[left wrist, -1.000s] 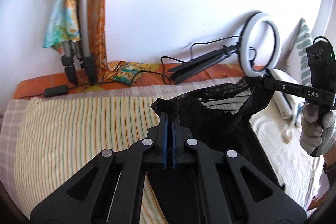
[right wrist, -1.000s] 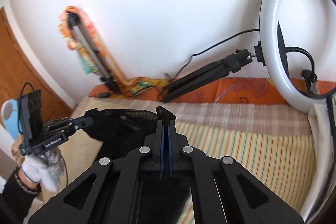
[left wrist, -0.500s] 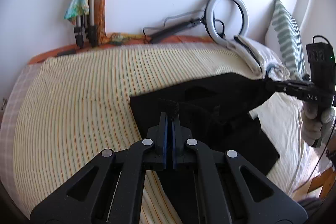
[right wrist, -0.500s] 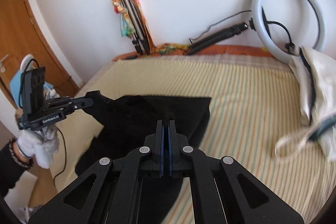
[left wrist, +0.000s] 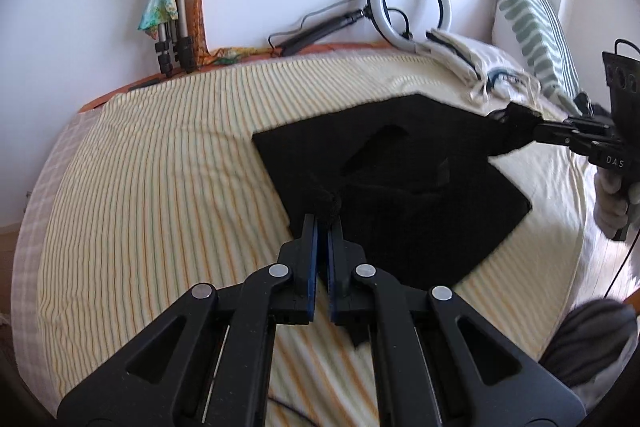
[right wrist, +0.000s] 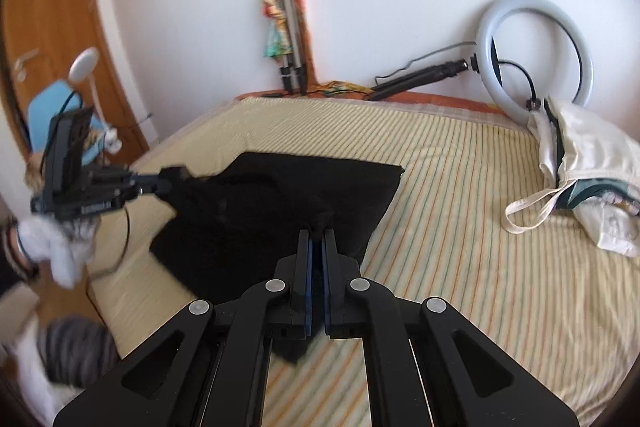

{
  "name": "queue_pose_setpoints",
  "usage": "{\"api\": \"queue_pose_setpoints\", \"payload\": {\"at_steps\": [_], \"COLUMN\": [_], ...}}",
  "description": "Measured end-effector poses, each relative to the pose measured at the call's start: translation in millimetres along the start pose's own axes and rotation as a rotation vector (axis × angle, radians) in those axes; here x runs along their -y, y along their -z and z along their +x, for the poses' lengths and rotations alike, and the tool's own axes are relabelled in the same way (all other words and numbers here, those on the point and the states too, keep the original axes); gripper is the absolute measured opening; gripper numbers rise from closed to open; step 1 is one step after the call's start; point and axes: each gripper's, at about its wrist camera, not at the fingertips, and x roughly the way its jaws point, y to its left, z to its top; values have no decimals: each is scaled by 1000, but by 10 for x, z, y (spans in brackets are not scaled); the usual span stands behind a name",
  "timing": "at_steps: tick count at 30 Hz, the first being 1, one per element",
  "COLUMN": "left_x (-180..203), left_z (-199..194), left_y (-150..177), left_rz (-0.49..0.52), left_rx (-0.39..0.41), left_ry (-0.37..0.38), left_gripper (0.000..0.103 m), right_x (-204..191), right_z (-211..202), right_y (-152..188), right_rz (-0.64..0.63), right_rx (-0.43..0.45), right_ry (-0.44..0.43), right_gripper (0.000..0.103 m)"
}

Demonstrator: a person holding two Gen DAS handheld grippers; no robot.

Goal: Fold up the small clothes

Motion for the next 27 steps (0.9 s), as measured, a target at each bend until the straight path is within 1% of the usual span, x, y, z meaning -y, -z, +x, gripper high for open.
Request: {"api": "queue_pose_setpoints", "payload": {"at_steps": [1, 6, 9, 10, 11, 12, 13, 14, 15, 16, 17, 18, 20, 22, 24, 27], "left_x": [12, 66, 52, 19, -39, -95, -174, -257, -324, -392, -444, -464, -470, -441, -400, -394], "left_z": [-15, -212, -396, -432, -481, -502, -518, -510, -484, -437, -383, -343, -220, -125, -21, 59], "left_y": [41, 307, 432, 440, 457, 455, 449, 431, 412, 398, 391, 387, 381, 377, 378, 388], "left_rz": [5, 38, 14, -9, -59, -100, -161, -227, -285, -354, -423, -466, -537, -562, -564, -607], "left_rx": [-5, -13, -4, -2, -1, -2, -4, -10, -22, -39, -52, -62, -99, -127, -159, -170], "left_ry": [-2, 4, 27, 37, 56, 75, 103, 133, 161, 197, 240, 267, 314, 334, 327, 344], "left_gripper": [1, 1, 1, 1, 2, 2, 3, 5, 17, 26, 40, 42, 42, 42, 42, 42], "right_x": [-32, -101, -32, 18, 66, 111, 164, 247, 307, 387, 443, 478, 499, 465, 415, 401], "right_z": [-19, -157, -192, -194, -212, -220, -225, -216, -194, -156, -109, -62, 29, 102, 165, 269], "right_y": [66, 339, 442, 450, 452, 449, 443, 418, 417, 402, 394, 386, 373, 367, 375, 407], "right_rz": [-16, -57, 1, 47, 97, 137, 185, 259, 318, 397, 458, 504, 560, 563, 551, 574], "right_rx": [-8, -55, -105, -125, -134, -134, -128, -123, -125, -127, -134, -142, -155, -177, -208, -230], "right_ry": [3, -7, -1, -6, -18, -23, -27, -47, -71, -107, -127, -141, -173, -183, -176, -190], "right_gripper": [5, 5, 6, 11, 21, 28, 37, 38, 38, 38, 38, 38, 38, 38, 38, 36]}}
